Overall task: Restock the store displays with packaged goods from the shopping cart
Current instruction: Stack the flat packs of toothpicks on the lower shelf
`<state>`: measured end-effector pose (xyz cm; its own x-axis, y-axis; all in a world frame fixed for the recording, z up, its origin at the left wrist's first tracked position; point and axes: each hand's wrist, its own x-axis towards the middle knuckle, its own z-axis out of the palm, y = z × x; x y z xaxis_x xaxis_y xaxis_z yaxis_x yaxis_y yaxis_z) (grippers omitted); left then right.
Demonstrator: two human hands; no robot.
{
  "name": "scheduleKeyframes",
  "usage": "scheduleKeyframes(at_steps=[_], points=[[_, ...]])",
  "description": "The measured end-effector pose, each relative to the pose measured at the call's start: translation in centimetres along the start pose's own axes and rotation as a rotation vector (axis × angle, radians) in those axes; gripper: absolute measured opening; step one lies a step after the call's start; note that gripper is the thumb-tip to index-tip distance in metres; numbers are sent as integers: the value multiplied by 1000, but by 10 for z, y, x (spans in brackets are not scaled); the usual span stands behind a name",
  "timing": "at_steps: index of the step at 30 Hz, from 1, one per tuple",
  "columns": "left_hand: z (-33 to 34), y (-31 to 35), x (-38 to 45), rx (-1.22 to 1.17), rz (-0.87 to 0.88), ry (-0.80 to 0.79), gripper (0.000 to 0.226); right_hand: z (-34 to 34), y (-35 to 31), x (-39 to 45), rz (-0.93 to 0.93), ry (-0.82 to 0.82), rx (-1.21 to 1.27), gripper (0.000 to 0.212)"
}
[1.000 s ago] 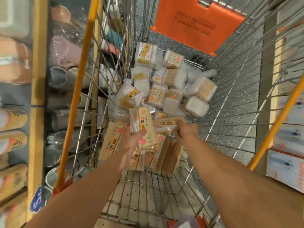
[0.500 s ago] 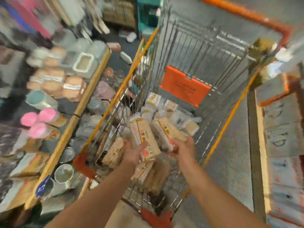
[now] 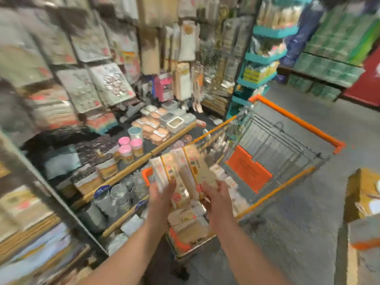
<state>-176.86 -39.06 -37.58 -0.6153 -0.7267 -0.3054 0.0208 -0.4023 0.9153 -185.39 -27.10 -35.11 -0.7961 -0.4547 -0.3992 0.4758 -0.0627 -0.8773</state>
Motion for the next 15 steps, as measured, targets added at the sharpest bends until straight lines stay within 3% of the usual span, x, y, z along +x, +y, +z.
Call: scheduleKeyframes(at_steps=[4,8,11,15], points=[[-40,37,-38,-122,164,189,27,60,-19,-39,-78,-245,-161,54],[-103,75,-73,-142,267,392,49,126,-11,-70,-80,-460,-244,23],[-159,84,-103,-204,284,516,24,169,11,-106,-32,-571,-248,22],[-242,85,-169,-257,307,647,41,226,56,-169,51,-716,-315,18]])
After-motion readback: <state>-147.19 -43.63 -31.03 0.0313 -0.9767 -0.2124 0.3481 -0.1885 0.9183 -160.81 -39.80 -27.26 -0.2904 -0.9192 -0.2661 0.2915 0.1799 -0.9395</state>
